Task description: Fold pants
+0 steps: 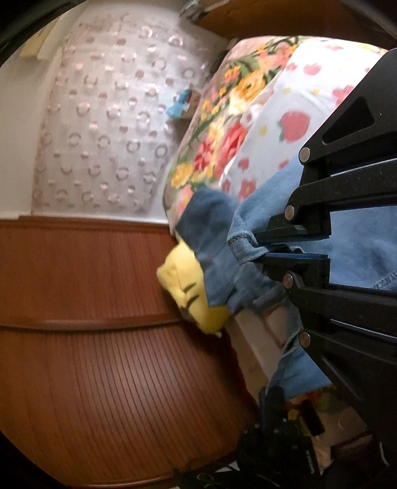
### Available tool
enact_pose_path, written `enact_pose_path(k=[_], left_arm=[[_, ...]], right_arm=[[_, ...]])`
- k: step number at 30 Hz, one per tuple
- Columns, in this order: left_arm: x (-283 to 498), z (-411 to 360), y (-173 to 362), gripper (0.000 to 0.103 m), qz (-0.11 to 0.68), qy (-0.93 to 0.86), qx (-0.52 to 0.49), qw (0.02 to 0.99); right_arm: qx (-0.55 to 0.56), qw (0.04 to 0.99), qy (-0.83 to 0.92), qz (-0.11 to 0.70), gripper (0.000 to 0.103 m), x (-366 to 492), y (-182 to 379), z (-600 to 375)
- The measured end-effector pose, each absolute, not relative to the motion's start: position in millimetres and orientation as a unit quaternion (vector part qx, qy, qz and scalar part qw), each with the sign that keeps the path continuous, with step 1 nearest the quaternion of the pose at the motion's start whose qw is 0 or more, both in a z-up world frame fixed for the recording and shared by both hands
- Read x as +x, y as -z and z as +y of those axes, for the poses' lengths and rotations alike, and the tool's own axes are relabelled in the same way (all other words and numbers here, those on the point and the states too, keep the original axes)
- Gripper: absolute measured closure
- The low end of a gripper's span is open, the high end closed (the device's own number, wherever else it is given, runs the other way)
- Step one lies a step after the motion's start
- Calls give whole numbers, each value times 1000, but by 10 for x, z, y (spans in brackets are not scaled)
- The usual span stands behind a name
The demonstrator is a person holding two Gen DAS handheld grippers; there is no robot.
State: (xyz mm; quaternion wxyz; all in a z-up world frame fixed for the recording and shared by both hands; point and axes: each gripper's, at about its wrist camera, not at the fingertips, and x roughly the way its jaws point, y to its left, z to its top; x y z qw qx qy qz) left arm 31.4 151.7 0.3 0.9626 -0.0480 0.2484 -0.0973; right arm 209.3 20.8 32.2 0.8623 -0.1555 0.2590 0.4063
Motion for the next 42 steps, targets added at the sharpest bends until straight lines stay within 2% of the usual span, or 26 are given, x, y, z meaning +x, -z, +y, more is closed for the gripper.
enact_pose_path(k=[11, 13, 14, 15, 17, 20, 34, 42], left_arm=[[342, 1689, 428, 98, 310, 82, -59, 945], [341, 1697, 451, 96, 314, 84, -63, 943], [343, 1696, 459, 92, 316, 81, -64, 943], [336, 1687, 457, 90, 316, 79, -62, 943], [335, 1669, 439, 81, 313, 84, -60, 944], [348, 1634, 412, 78, 311, 88, -51, 945], [546, 1182, 363, 77, 312, 129, -35, 941], [667, 796, 319, 77, 318, 157, -19, 935]], right_arm=[[-182, 842, -398, 315, 99, 2360, 279, 1013], [-182, 842, -395, 319, 77, 2380, 293, 1013], [-180, 844, -390, 321, 55, 2401, 297, 996], [-167, 852, -381, 317, 44, 2412, 258, 908], [-149, 856, -381, 317, 44, 2406, 194, 788], [-143, 866, -371, 302, 44, 2367, 77, 553], [-90, 901, -324, 275, 44, 1966, -287, -920], [-76, 919, -265, 281, 44, 1712, -269, -1783]])
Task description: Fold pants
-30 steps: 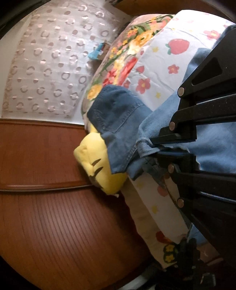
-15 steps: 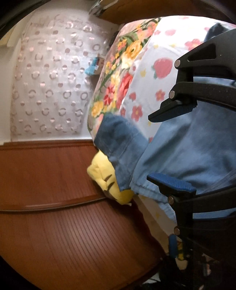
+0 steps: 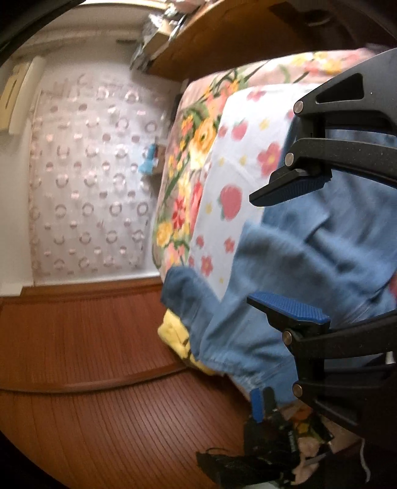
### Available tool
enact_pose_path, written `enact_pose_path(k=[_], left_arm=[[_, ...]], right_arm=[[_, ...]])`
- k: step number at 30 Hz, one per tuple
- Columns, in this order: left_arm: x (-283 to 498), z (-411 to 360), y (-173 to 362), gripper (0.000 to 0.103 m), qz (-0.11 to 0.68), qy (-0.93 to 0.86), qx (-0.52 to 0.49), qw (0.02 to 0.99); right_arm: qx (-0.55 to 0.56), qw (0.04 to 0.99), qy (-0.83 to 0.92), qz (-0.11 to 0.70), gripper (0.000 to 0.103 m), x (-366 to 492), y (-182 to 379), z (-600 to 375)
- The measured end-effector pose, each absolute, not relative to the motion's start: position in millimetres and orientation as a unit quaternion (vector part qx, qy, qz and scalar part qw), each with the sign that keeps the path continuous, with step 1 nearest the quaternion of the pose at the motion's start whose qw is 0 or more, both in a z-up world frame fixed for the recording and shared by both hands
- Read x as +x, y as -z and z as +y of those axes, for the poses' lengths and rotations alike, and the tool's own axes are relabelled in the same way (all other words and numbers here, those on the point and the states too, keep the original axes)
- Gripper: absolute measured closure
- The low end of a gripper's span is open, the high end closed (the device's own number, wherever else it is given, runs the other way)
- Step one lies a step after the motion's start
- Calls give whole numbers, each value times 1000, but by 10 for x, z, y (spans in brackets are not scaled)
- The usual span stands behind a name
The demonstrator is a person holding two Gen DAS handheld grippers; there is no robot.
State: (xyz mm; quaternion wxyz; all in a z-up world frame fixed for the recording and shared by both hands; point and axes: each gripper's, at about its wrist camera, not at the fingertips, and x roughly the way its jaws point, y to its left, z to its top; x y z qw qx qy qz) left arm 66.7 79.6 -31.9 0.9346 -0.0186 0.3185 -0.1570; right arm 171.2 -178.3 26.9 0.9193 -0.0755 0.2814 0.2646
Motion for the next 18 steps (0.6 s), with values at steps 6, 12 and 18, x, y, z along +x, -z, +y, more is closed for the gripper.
enact_pose_path(k=[6, 12, 18], left_arm=[[778, 517, 301, 77, 328, 171, -8, 929], [882, 286, 257, 77, 329, 183, 0, 926], [965, 91, 238, 77, 332, 193, 5, 923]], right_arm=[[-59, 929, -233, 283, 44, 1626, -273, -2234], [-42, 935, -207, 284, 44, 1615, -306, -2653], [-31, 939, -184, 288, 44, 1581, -239, -2949]])
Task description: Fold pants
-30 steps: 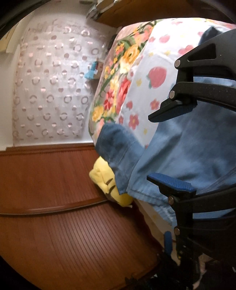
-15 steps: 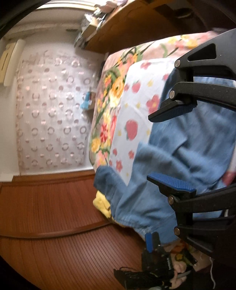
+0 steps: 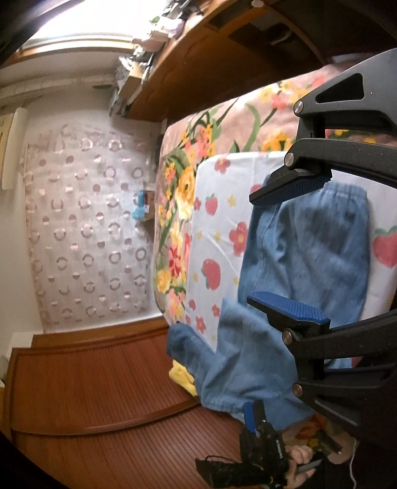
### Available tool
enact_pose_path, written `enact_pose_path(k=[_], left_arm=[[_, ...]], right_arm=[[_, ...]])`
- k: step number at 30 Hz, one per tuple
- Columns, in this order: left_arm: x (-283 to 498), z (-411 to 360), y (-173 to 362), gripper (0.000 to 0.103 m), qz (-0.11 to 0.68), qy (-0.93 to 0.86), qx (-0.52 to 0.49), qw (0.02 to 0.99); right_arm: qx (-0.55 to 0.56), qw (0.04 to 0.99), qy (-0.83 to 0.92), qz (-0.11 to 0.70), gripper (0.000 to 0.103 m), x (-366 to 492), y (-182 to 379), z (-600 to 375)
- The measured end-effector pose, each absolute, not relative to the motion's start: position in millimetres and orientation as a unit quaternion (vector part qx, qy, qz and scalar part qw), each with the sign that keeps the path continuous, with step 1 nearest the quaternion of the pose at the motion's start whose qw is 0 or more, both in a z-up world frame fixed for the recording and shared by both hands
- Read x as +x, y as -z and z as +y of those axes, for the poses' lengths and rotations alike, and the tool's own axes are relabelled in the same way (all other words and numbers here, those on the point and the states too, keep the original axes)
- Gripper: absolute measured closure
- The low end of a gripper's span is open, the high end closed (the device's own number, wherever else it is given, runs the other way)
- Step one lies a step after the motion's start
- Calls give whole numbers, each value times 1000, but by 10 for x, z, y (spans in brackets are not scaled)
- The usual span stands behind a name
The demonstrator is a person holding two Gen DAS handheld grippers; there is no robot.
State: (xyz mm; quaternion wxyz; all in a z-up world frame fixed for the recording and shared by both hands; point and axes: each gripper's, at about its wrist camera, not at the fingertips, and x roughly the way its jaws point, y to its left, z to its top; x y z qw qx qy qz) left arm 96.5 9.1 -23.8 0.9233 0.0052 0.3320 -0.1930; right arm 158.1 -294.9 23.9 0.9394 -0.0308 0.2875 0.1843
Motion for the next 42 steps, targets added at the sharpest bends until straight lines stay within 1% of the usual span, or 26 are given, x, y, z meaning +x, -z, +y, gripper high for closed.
enact_pose_path(k=[12, 22, 31, 34, 37, 38, 40, 42], left_arm=[[1055, -54, 394, 77, 350, 191, 8, 917], [1078, -8, 626, 77, 367, 182, -1, 912], [1155, 36, 943, 77, 406, 173, -15, 897], [1162, 18, 993, 75, 410, 171, -11, 896], [1141, -15, 1007, 72, 407, 170, -1, 897], [1142, -16, 1015, 71, 408, 170, -1, 897], [1137, -17, 1024, 71, 406, 169, -5, 898], [1149, -10, 1027, 70, 404, 169, -5, 899]], right_arm=[[-2, 928, -140, 346, 44, 1820, 390, -3349], [26, 913, -128, 386, 44, 1705, 865, -3455], [19, 907, -114, 405, 44, 1694, 1132, -3396], [18, 907, -111, 406, 45, 1688, 1159, -3377], [2, 910, -106, 401, 53, 1669, 1176, -3321], [1, 910, -107, 401, 58, 1673, 1174, -3315], [-10, 910, -106, 400, 65, 1673, 1175, -3277], [-12, 908, -119, 401, 85, 1673, 1176, -3249]])
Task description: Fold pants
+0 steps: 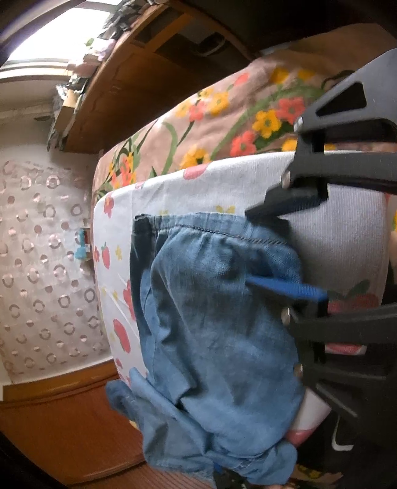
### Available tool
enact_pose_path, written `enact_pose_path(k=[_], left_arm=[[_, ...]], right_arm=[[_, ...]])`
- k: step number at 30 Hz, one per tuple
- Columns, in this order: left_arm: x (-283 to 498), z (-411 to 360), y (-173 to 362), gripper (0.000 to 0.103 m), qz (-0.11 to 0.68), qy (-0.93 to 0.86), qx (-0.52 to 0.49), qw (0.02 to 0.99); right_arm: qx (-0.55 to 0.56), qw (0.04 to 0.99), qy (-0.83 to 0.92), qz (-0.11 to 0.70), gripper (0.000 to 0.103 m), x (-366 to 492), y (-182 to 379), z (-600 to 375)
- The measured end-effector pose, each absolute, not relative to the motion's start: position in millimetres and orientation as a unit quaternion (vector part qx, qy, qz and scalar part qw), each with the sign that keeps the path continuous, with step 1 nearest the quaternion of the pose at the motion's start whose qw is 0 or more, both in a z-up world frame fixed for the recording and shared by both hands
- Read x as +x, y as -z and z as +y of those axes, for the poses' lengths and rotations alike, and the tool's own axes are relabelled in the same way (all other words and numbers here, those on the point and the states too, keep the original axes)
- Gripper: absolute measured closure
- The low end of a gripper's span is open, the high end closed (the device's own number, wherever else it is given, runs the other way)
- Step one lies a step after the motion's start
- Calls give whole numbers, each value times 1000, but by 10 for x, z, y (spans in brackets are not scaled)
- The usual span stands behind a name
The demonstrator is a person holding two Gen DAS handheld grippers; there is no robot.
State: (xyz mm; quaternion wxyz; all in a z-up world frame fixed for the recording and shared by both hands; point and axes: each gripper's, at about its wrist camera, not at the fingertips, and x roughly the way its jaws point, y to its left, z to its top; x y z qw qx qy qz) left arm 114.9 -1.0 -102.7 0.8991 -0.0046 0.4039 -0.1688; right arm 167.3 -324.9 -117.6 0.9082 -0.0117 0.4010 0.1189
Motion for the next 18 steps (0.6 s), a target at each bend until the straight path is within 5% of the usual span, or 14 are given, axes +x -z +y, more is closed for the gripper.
enact_pose_path(k=[11, 18], left_arm=[[1139, 51, 1028, 70, 401, 181, -7, 898], [1137, 78, 1033, 70, 395, 180, -10, 901]], right_arm=[[3, 947, -71, 313, 96, 1486, 634, -3651], [11, 938, -77, 338, 96, 1551, 718, -3712]])
